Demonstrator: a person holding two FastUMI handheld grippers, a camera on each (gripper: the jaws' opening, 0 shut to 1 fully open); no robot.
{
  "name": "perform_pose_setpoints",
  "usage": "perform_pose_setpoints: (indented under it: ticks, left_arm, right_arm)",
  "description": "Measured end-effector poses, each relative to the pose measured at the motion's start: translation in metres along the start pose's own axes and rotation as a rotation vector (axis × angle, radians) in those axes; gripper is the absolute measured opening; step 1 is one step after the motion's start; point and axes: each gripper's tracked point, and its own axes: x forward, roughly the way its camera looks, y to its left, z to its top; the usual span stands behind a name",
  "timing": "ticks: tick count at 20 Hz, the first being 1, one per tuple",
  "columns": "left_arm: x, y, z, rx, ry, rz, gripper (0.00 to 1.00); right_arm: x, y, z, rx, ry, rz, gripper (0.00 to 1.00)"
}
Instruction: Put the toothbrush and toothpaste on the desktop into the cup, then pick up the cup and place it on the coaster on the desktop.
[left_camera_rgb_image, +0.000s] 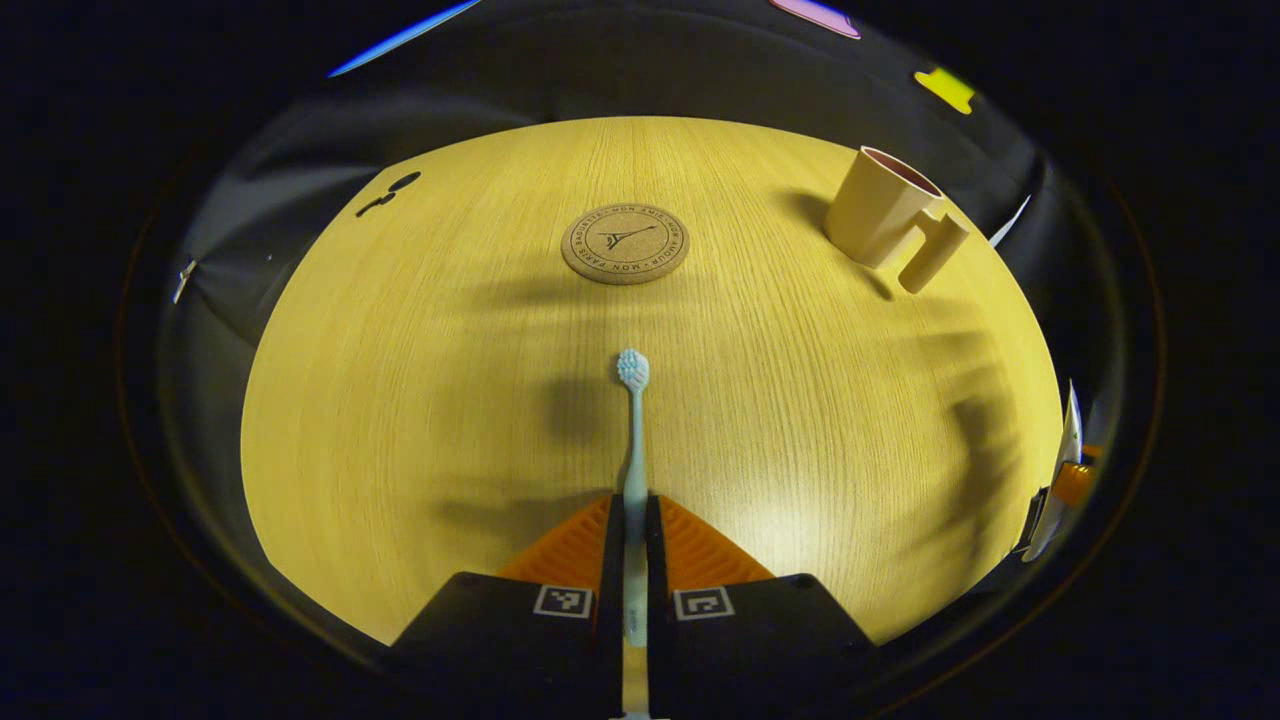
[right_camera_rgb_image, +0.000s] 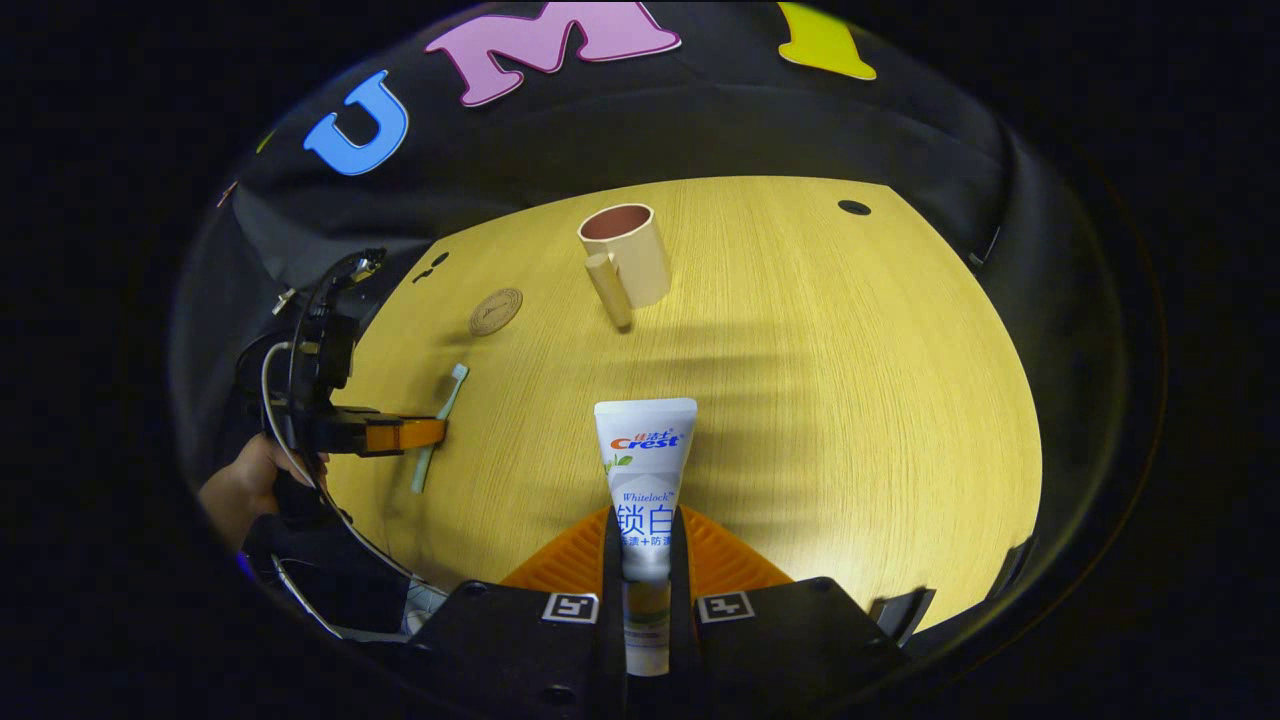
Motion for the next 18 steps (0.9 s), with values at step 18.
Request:
perform_pose_setpoints:
  ticks: [18]
  left_arm:
    - [-0.036,-0.002,0.034,-0.018,-0.240,0.027,0.07]
  right_arm:
    - [-0.006,0.037,0.220,-0.149,-0.450,0.052,0.21]
